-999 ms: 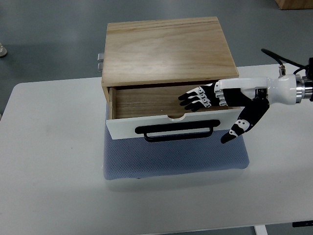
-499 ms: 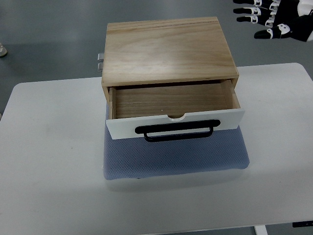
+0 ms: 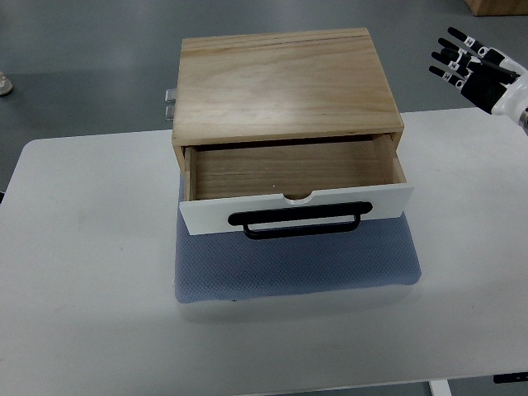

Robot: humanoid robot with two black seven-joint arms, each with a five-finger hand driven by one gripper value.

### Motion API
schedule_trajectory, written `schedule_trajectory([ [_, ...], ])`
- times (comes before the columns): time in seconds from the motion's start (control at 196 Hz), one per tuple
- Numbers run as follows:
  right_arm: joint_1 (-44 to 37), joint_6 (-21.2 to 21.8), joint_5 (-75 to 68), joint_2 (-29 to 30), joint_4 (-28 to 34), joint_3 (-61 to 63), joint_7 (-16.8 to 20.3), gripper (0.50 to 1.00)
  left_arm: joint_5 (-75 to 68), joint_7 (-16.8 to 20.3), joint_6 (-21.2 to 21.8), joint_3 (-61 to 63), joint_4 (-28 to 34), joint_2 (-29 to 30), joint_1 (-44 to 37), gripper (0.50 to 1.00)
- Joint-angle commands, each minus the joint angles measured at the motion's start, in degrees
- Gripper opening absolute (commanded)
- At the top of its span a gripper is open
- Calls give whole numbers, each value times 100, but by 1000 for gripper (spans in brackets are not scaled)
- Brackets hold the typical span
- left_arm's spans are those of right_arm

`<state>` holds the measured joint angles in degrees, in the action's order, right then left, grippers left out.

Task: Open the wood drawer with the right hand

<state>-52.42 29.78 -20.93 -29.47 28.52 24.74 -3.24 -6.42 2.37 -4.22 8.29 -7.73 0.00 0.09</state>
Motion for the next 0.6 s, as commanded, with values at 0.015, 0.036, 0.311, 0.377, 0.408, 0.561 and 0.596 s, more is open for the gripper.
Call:
schedule_trajectory([
  [0.015, 188, -315, -658, 205, -49, -5, 675, 952, 0, 0, 0, 6, 0, 0, 0, 1000],
  [0.036, 215, -333, -728, 240, -49, -5, 745, 952, 0, 0, 0, -2, 0, 0, 0, 1000],
  [0.311, 390, -359, -869, 425, -49, 4, 781, 952, 0, 0, 0, -3, 0, 0, 0, 1000],
  [0.377, 399, -359, -869, 425, -49, 4, 781, 954, 0, 0, 0, -3, 0, 0, 0, 1000],
  [0.408, 399, -350, -869, 425, -49, 4, 772, 954, 0, 0, 0, -3, 0, 0, 0, 1000],
  [0.561, 399, -236, -869, 425, -31, 13, 772, 954, 0, 0, 0, -3, 0, 0, 0, 1000],
  [0.596, 408, -183, -869, 425, -31, 13, 772, 954, 0, 0, 0, 6, 0, 0, 0, 1000],
])
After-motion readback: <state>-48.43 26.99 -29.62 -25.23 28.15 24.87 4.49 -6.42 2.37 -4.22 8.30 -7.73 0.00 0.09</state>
